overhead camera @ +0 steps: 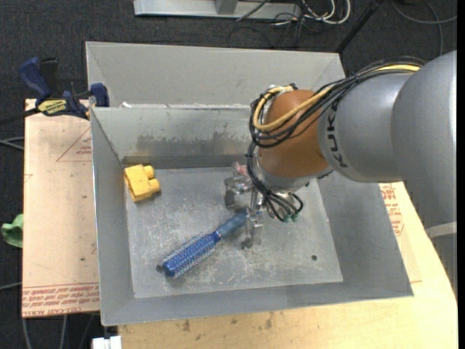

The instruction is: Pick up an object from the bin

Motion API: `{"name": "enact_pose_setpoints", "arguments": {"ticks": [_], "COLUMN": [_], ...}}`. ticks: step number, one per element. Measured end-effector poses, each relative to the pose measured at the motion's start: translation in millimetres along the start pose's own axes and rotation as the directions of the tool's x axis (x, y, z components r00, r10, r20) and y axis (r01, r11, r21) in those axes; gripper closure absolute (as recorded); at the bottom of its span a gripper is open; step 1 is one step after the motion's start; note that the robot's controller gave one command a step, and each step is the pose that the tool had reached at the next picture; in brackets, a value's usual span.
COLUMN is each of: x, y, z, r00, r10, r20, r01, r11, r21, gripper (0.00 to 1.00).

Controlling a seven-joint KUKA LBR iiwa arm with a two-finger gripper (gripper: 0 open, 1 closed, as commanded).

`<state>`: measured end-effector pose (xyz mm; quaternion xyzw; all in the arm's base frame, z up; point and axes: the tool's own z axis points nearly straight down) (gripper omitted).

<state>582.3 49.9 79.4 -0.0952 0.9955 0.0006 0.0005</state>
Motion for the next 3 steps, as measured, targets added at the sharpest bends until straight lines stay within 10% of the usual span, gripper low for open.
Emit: {"name": "enact_pose_setpoints", "arguments": {"ticks": [1, 2, 3], "x": [0.2, -24.4, -44.3], "y": [0.0, -15.3, -22.2], "z": [0.3, -114.4, -200.4], "r00": [1.0, 1.0, 0.937], "r10": [0.0, 0.02, -0.349], "r20": [-0.001, 0.011, 0.006], "r01": [0.0, -0.02, 0.349], "r11": [1.0, 1.0, 0.937], "r21": [0.0, 0.002, 0.004], "gripper": [1.0, 1.0, 1.0]}}
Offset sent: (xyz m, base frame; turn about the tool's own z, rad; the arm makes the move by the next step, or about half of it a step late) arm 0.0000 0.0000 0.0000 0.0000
